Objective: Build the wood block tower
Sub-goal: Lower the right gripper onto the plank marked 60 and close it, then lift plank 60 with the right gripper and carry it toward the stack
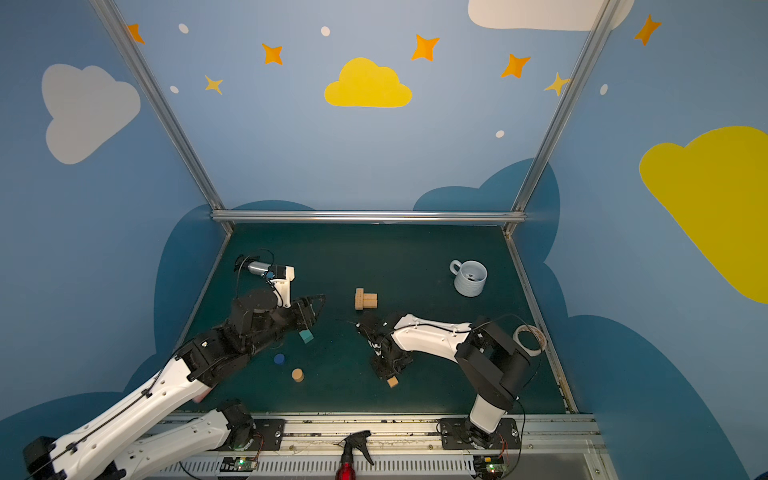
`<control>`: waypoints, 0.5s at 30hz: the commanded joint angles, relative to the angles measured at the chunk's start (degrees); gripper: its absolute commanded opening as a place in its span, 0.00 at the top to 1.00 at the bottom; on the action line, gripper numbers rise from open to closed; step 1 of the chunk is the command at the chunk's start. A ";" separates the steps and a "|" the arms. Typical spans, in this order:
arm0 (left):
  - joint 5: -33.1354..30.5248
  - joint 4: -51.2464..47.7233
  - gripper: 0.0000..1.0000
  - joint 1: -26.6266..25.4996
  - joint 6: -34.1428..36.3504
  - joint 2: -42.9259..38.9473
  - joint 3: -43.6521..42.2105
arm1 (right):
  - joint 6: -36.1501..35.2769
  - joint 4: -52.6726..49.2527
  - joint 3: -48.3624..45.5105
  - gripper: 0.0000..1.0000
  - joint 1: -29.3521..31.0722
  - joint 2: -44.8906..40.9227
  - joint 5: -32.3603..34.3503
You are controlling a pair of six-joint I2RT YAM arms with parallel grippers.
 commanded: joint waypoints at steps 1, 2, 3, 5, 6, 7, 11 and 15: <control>-0.07 -0.56 0.51 -0.19 0.15 -0.84 -0.19 | 1.19 -0.86 0.65 0.86 0.48 1.69 1.10; -0.15 -0.60 0.51 -0.15 0.13 -0.95 -0.21 | 1.19 -0.81 0.73 0.85 0.47 1.73 1.08; -0.15 -0.64 0.51 -0.12 0.14 -0.94 -0.21 | 1.23 -0.85 0.79 0.85 0.47 1.78 1.00; -0.23 -0.68 0.51 -0.18 0.11 -0.98 -0.21 | 1.15 -0.76 0.89 0.81 0.58 1.88 0.82; -0.32 -0.72 0.51 -0.20 0.03 -0.93 -0.21 | 1.19 -0.78 0.91 0.81 0.56 1.82 0.82; -0.33 -0.78 0.51 -0.17 0.06 -0.95 -0.16 | 1.24 -0.78 0.91 0.80 0.64 1.74 0.82; -0.42 -0.87 0.51 -0.24 0.03 -1.07 -0.21 | 1.41 -0.70 1.00 0.79 0.74 1.60 1.00; -0.66 -0.95 0.51 -0.24 -0.06 -1.11 -0.16 | 1.60 -0.67 0.92 0.76 0.84 1.63 1.16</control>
